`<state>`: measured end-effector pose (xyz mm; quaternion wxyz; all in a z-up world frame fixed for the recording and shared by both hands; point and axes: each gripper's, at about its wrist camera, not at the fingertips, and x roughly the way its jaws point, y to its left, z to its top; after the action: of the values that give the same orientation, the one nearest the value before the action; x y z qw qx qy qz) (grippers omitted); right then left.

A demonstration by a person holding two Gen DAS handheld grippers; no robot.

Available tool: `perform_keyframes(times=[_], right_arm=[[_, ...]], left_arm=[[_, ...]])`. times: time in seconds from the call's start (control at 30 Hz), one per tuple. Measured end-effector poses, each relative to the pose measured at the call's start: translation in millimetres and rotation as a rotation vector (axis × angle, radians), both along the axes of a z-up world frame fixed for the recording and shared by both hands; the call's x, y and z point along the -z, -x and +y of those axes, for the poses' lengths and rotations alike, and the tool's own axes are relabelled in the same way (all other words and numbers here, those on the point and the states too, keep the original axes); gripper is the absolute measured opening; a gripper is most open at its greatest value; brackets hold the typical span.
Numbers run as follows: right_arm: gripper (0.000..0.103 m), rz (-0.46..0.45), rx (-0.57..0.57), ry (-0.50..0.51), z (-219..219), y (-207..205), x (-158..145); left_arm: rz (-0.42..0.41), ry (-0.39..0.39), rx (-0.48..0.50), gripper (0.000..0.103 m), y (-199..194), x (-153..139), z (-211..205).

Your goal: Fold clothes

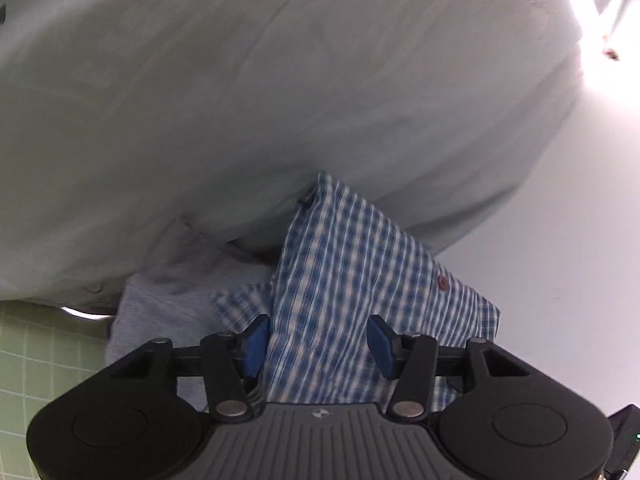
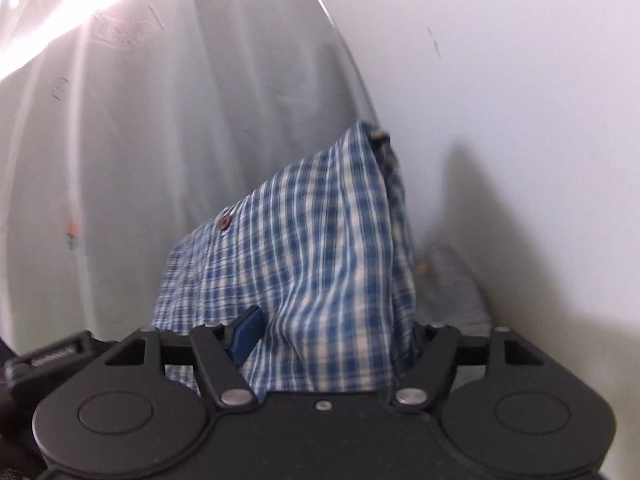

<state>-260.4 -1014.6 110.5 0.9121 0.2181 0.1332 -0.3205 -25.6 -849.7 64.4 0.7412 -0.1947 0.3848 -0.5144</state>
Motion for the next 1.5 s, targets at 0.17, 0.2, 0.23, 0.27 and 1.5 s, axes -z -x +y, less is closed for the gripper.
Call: perform_keyframes(times=[0.17,0.2,0.23,0.27,1.5], right_arm=[[0.076,0.14,0.218,0.378,31,-25,17],[0.076,0.141,0.239,0.475,44,-28,17],[0.075,0.13,0.2,0.544,53,-35,17],[0.074,0.118,0.16,0.61,61,-42,17],[0.102,0.173,0.155,0.289,153,97,49]], left_arm=[[-0.033,-0.093,-0.024,0.053,-7,28,-16],[-0.044,-0.099,-0.027,0.054,-6,30,-18],[-0.056,-0.106,-0.031,0.054,-5,33,-20],[-0.061,-0.11,-0.036,0.054,-7,34,-24],[-0.444,-0.32,-0.113,0.103,148,-1,142]])
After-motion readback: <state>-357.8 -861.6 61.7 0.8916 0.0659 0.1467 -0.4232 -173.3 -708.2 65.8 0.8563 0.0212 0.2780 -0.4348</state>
